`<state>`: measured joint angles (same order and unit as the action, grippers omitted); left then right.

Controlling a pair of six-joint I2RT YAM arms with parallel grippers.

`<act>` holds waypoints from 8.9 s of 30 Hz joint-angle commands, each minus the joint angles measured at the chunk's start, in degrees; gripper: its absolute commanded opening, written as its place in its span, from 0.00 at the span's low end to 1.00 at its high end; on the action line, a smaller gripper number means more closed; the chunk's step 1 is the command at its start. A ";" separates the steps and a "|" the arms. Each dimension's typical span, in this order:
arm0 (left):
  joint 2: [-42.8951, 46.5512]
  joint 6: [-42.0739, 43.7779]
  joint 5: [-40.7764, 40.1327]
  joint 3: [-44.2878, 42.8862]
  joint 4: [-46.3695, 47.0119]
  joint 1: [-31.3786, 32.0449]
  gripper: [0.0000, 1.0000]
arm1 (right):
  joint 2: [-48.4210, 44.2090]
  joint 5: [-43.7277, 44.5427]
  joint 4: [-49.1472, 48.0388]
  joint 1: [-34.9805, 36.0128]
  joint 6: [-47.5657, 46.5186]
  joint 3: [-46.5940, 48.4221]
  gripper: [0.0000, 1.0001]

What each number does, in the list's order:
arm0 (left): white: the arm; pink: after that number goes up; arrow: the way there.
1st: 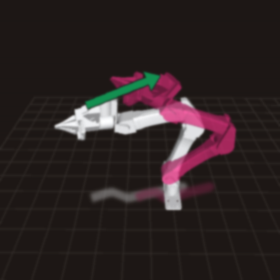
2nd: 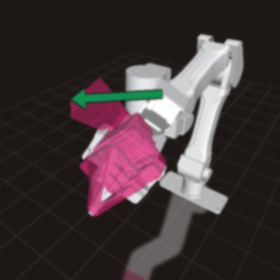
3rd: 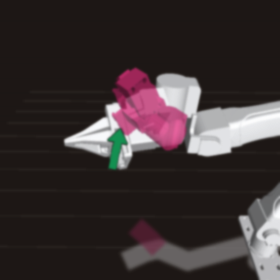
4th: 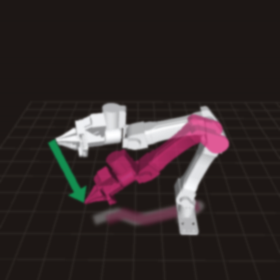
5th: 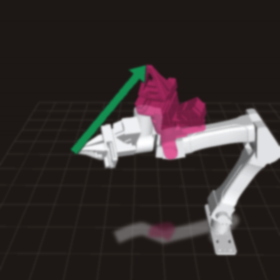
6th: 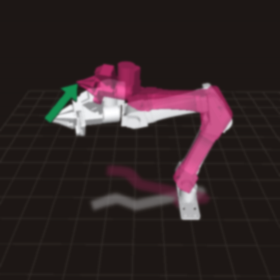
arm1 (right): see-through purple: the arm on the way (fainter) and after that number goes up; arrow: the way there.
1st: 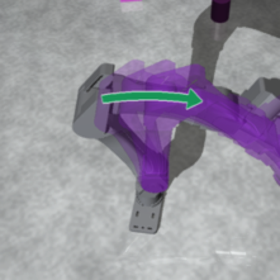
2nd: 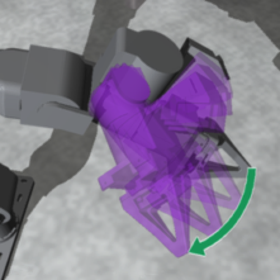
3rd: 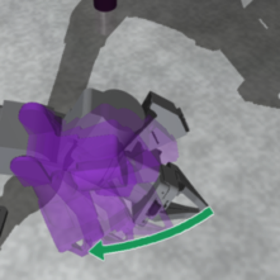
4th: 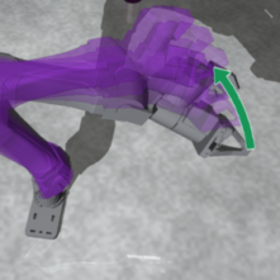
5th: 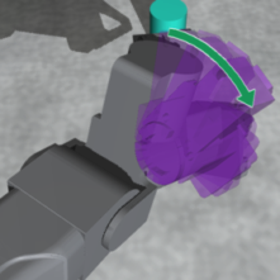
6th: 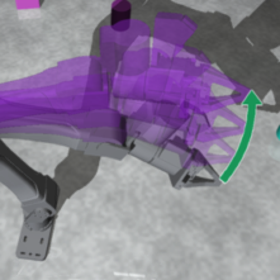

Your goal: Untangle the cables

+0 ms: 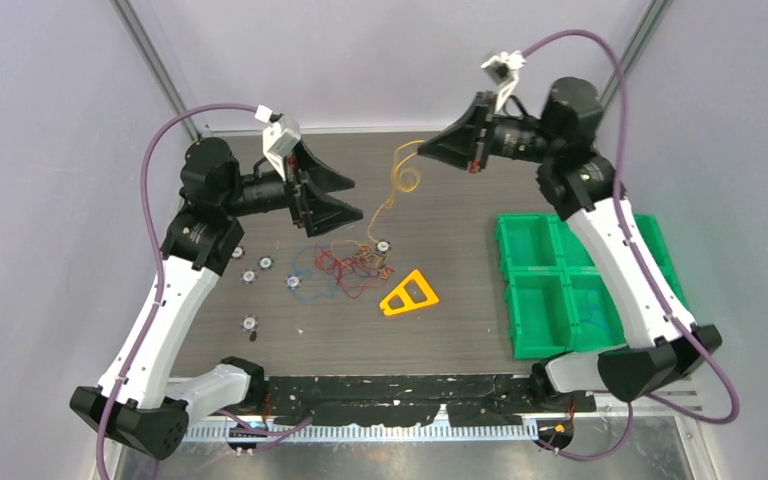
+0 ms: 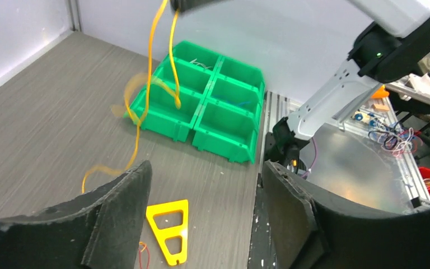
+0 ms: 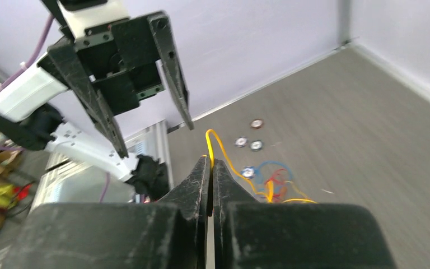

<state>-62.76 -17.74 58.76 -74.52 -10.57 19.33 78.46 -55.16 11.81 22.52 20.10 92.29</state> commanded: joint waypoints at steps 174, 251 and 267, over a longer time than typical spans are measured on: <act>9.57 9.45 -6.19 11.28 -9.11 -0.44 0.80 | -20.97 6.55 60.20 -33.85 -28.52 11.73 0.05; -34.69 15.14 -19.67 8.41 -23.97 -13.75 0.52 | 25.24 19.05 27.41 3.32 -28.47 1.08 0.91; -38.89 14.94 -18.82 7.36 -24.28 -14.73 0.04 | 48.88 31.88 21.61 17.87 -24.86 11.82 0.82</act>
<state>-105.08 -2.98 38.98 -65.36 -34.33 5.54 125.95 -27.57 34.79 40.29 -5.13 102.87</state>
